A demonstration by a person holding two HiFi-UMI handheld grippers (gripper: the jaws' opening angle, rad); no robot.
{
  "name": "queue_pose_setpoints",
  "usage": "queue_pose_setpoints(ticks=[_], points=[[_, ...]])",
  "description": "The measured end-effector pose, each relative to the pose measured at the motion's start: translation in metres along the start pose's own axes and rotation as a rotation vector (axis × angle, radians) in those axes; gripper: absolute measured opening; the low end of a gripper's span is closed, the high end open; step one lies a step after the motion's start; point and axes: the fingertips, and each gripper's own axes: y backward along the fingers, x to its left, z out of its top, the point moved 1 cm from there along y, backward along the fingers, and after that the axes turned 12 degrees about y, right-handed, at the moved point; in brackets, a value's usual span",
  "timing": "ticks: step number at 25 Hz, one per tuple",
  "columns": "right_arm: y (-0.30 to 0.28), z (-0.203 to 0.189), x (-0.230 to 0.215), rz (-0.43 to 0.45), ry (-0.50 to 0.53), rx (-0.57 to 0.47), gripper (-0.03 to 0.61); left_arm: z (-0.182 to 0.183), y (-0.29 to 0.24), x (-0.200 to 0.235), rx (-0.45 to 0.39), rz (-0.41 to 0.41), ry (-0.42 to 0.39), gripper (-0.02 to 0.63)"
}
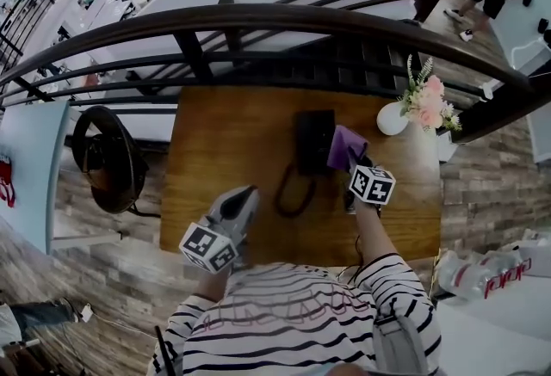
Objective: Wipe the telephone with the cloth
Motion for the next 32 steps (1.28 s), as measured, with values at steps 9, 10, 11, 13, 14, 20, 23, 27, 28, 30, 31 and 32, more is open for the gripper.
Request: queue_pose_setpoints(ticks=[9, 10, 11, 13, 14, 20, 23, 27, 28, 30, 31, 32], points=[[0.022, 0.006, 0.107, 0.233, -0.020, -0.119, 0.034, -0.002, 0.005, 0.000, 0.006, -0.009, 0.001, 0.002], [0.019, 0.003, 0.118, 0.259, -0.018, -0.111, 0.034, -0.002, 0.005, 0.000, 0.005, -0.007, 0.001, 0.002], [0.015, -0.002, 0.129, 0.282, -0.013, -0.096, 0.034, -0.002, 0.006, 0.000, 0.006, -0.005, 0.001, 0.002], [0.005, -0.013, 0.144, 0.313, 0.001, -0.059, 0.034, -0.003, 0.007, -0.001, 0.007, -0.002, 0.001, 0.002], [-0.001, -0.019, 0.147, 0.318, 0.011, -0.038, 0.034, -0.003, 0.007, -0.002, 0.007, 0.000, 0.001, 0.002], [-0.022, -0.044, 0.119, 0.246, 0.070, 0.051, 0.034, -0.005, 0.007, 0.000, 0.001, 0.021, 0.005, 0.002], [-0.022, -0.049, 0.090, 0.190, 0.075, 0.074, 0.034, -0.007, 0.006, 0.002, 0.001, 0.031, 0.010, 0.002], [-0.014, -0.052, 0.051, 0.109, 0.069, 0.087, 0.034, -0.009, 0.001, 0.001, 0.003, 0.024, 0.012, 0.002], [-0.013, -0.052, 0.042, 0.090, 0.068, 0.090, 0.034, -0.010, 0.000, 0.000, 0.003, 0.021, 0.012, 0.002], [-0.008, -0.053, 0.024, 0.048, 0.064, 0.098, 0.034, -0.010, -0.003, -0.002, 0.005, 0.014, 0.011, 0.002], [-0.005, -0.054, 0.016, 0.028, 0.061, 0.103, 0.034, -0.011, -0.004, -0.003, 0.007, 0.009, 0.010, 0.002], [-0.002, -0.054, 0.008, 0.009, 0.057, 0.107, 0.034, -0.011, -0.005, -0.005, 0.011, 0.003, 0.009, 0.002]])
